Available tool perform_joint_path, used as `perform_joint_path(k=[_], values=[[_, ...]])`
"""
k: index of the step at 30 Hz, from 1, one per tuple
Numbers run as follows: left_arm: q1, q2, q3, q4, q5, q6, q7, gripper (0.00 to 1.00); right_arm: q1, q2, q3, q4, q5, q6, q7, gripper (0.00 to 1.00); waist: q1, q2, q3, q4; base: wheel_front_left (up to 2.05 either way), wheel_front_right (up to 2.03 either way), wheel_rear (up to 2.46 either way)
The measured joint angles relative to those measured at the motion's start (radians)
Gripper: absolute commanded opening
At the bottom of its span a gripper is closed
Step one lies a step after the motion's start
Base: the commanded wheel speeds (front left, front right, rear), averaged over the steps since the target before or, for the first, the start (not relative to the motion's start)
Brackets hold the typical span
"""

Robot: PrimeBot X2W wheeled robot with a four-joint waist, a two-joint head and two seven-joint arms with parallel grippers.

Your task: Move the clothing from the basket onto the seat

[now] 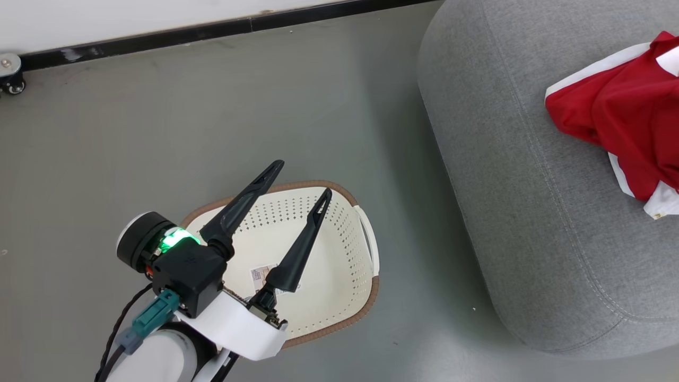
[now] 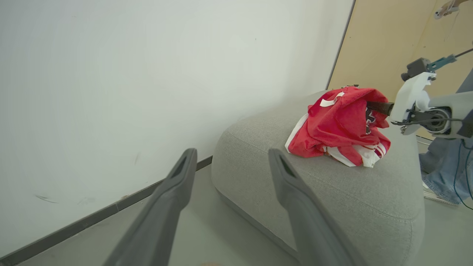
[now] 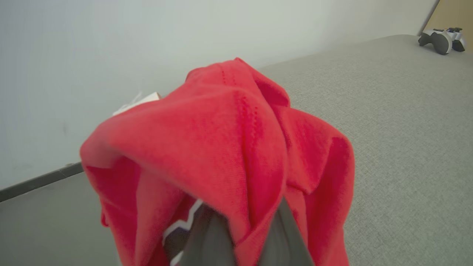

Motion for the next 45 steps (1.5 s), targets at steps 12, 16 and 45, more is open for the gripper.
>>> perform_joint_path(k=[12, 16, 45], values=[[0.000, -0.010, -0.009, 0.031, -0.003, -0.007, -0.024, 1.00, 0.063, 0.024, 0.026, -0.026, 0.001, 0.000, -0.042, 1.00, 0.0001, 0.0000, -0.027, -0.034, 0.00, 0.00, 0.00], [0.000, -0.015, -0.011, 0.041, -0.004, -0.007, -0.033, 1.00, 0.107, 0.031, 0.032, -0.048, 0.011, 0.000, -0.050, 1.00, 0.0000, 0.0000, -0.040, -0.048, 0.00, 0.00, 0.00], [0.133, -0.036, 0.090, 0.162, -0.066, 0.073, -0.136, 1.00, 0.218, 0.085, 0.210, -0.451, 0.004, 0.000, -0.069, 1.00, 0.0000, 0.0000, -0.190, -0.090, 0.00, 0.00, 0.00]])
